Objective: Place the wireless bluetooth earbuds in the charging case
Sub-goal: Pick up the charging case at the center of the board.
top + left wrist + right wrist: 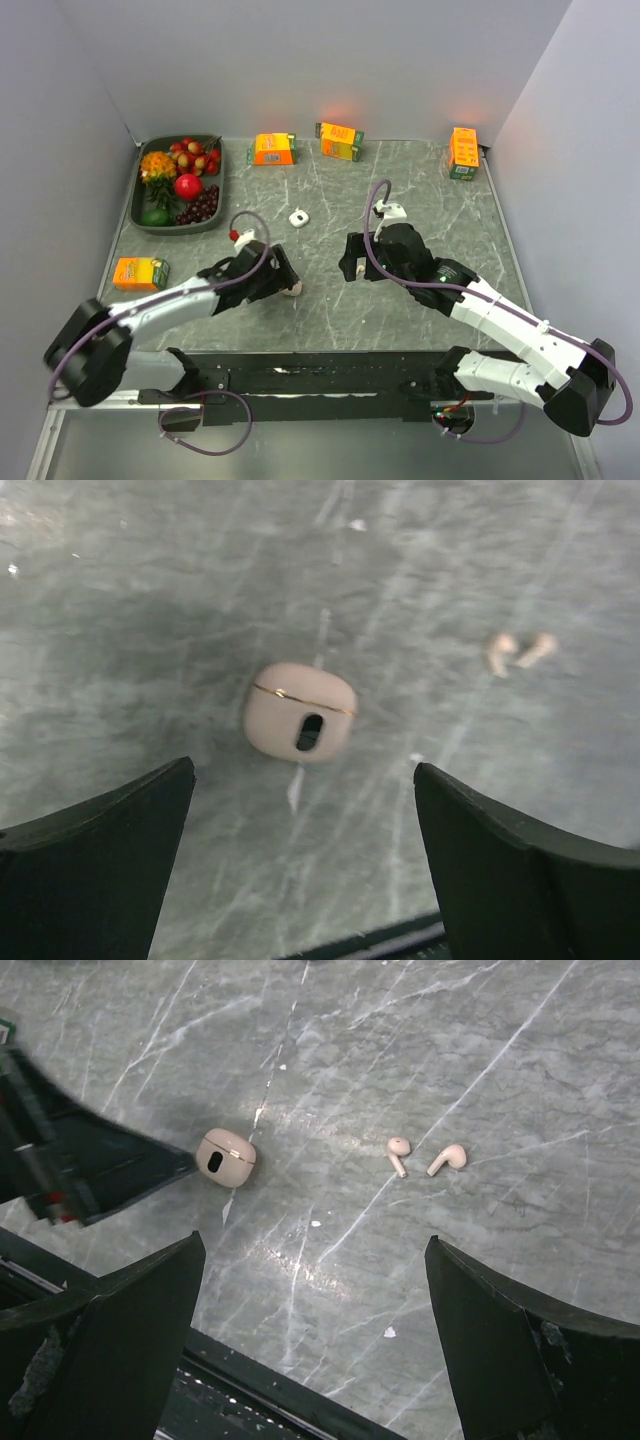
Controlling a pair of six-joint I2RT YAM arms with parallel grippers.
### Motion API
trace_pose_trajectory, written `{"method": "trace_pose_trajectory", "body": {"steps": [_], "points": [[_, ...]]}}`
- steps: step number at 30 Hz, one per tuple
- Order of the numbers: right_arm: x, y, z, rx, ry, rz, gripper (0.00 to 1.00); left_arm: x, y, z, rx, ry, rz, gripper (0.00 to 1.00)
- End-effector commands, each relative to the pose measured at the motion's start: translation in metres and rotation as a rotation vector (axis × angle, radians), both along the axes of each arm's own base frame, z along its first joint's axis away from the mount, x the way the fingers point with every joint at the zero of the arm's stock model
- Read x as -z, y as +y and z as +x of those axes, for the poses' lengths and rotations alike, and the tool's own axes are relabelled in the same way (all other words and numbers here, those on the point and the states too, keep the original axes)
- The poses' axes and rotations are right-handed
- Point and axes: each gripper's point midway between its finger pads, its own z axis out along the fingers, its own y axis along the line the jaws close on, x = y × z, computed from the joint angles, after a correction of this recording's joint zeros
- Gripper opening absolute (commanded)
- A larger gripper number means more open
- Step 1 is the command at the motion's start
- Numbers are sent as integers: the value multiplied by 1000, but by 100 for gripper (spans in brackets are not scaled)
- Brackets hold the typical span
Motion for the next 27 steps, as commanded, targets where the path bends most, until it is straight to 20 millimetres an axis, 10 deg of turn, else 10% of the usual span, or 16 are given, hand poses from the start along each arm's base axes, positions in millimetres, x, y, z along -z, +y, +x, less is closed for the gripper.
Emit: {"method": "trace_pose_trajectory", "body": {"steps": [1,27], "points": [[-15,-2,4,15,-39,25,99,10,6,15,-34,42,242,96],[-6,-2,6,9,-35,-6,99,36,-34,-2,263,7,425,92]]}}
